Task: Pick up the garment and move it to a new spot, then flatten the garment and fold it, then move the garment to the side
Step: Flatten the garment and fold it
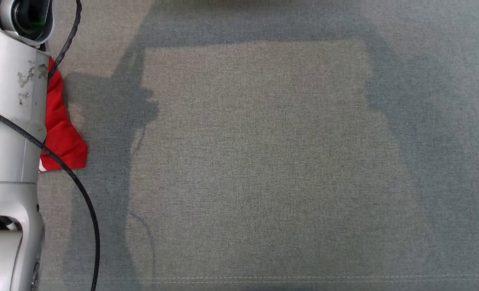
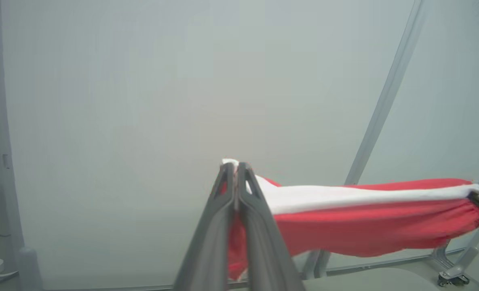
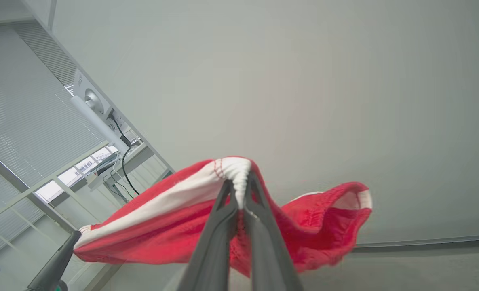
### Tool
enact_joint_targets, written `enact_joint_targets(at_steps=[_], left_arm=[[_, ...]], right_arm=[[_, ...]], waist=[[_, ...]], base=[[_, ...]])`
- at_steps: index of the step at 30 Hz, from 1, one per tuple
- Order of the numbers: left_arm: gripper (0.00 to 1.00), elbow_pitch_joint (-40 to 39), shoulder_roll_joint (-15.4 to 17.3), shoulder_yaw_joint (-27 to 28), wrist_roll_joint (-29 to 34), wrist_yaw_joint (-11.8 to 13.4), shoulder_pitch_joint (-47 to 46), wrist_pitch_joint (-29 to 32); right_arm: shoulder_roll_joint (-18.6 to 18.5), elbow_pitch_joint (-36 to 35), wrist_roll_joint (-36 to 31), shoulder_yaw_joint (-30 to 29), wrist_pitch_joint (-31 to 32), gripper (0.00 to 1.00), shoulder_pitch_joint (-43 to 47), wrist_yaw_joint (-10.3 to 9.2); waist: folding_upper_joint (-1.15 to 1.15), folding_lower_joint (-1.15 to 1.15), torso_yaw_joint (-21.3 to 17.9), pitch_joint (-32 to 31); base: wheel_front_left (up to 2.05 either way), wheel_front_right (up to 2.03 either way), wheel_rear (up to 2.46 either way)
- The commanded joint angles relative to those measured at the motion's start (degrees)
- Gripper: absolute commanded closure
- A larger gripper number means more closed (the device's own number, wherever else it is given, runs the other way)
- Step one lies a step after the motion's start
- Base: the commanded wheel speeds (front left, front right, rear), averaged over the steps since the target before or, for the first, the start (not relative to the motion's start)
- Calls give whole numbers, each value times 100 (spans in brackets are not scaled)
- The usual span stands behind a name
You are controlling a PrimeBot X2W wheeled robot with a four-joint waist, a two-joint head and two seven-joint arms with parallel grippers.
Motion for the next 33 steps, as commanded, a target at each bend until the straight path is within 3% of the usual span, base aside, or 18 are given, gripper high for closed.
enact_joint_targets(at_steps=[1, 5, 11, 20, 33], left_arm=[[100, 64, 341, 117, -12, -53, -39, -227], [100, 646, 225, -37, -277, -105, 494, -667], [100, 748, 82, -561, -906, -112, 1639, -1172], [100, 573, 123, -991, -1640, -113, 3247, -1627], [100, 465, -223, -389, -1291, -114, 4500, -1635]], right_arm=[[-61, -56, -9, -1, 152, 100, 133, 20], [-197, -256, 200, 242, 656, 100, 814, 20], [-471, -851, 569, 391, 1089, 100, 2022, 20], [-878, -1838, 790, 167, 904, 100, 3806, 20], [-805, -2089, 564, 111, 961, 100, 4981, 20]], waist=[[0, 0, -34, 6], [0, 0, -63, 177], [0, 0, -37, 183], [0, 0, 57, -432], [0, 0, -96, -1213]], base=[[0, 0, 0], [0, 0, 0], [0, 0, 0], [0, 0, 0], [0, 0, 0]])
